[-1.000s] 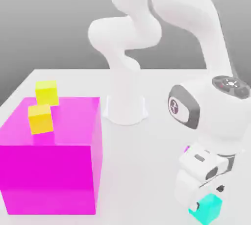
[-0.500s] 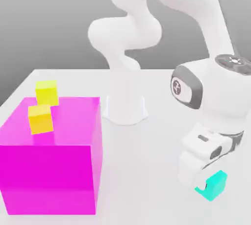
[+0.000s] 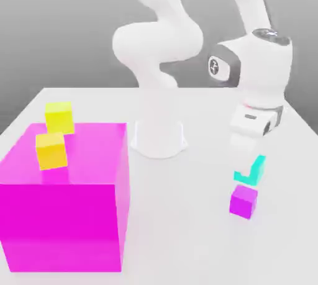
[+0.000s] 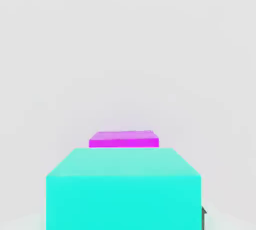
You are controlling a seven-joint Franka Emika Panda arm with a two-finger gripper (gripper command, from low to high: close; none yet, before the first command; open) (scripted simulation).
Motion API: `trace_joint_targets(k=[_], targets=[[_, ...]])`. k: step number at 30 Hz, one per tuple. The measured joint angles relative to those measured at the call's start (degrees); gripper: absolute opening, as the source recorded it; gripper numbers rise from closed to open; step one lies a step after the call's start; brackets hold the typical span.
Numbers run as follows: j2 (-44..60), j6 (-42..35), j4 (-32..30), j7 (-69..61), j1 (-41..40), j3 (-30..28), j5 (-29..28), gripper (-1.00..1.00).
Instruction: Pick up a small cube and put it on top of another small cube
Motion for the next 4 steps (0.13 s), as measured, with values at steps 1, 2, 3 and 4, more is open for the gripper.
trace_joint_targets(k=[1,2,3,4], targets=[[2.10,1.99,0.05,1.26,-0.23,-0.16,-1.80,-1.00],[3.76,3.54,0.09,2.37,-0.24,-0.56,-3.39,1.00],[3.76,3.54,0.09,2.37,-0.33,-0.56,-3.39,1.00],[3.76,3.54,0.09,2.37,-0.30,-0.56,-3.39,1.00]])
